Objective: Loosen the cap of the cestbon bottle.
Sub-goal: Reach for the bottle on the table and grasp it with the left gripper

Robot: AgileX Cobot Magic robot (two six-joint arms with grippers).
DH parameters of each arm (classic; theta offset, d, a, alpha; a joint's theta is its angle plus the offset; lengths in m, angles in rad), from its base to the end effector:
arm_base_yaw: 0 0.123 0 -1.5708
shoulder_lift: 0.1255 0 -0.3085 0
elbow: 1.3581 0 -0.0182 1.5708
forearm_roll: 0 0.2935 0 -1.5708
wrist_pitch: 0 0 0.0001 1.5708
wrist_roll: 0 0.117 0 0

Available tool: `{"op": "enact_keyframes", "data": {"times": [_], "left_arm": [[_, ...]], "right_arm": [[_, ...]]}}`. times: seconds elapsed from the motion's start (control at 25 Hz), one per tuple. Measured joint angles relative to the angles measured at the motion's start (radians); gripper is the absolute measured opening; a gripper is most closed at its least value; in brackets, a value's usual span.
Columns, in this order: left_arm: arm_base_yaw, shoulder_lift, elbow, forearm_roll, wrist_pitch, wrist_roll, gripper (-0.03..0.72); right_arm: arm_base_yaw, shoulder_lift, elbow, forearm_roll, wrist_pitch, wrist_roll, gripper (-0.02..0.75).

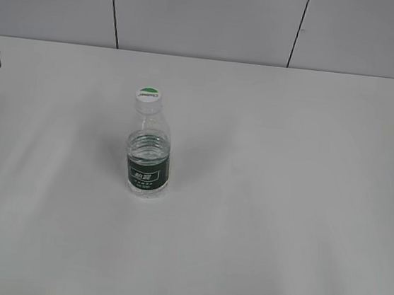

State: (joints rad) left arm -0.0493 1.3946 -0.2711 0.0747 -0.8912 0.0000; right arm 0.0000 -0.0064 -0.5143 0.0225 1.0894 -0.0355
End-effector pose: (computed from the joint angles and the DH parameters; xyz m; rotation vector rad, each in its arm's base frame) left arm 0.2644 -0.0198 0.1707 0.1256 1.7127 -0.0516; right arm 0.0278 0.0023 0.2880 -0.0381 2.0517 0.0049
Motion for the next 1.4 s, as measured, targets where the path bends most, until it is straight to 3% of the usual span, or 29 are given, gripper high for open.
{"op": "enact_keyframes", "data": {"times": [0.2, 0.64, 0.92, 1.04, 1.28, 1.4], "left_arm": [[0.000, 0.213, -0.001, 0.010, -0.272, 0.000, 0.531], [0.000, 0.462, -0.005, 0.204, -0.311, 0.000, 0.531], [0.004, 0.569, -0.093, 0.522, -0.316, 0.000, 0.531], [0.036, 0.614, -0.130, 0.656, -0.316, 0.000, 0.531], [0.128, 0.642, -0.248, 1.061, -0.316, -0.192, 0.531], [0.132, 0.643, -0.313, 1.148, -0.316, -0.242, 0.531]], "right_arm": [[0.000, 0.000, 0.000, 0.000, 0.000, 0.000, 0.587], [0.000, 0.000, 0.000, 0.000, 0.000, 0.000, 0.587], [0.000, 0.000, 0.000, 0.000, 0.000, 0.000, 0.587], [0.000, 0.000, 0.000, 0.000, 0.000, 0.000, 0.587], [0.000, 0.000, 0.000, 0.000, 0.000, 0.000, 0.587], [0.000, 0.000, 0.000, 0.000, 0.000, 0.000, 0.587]]}}
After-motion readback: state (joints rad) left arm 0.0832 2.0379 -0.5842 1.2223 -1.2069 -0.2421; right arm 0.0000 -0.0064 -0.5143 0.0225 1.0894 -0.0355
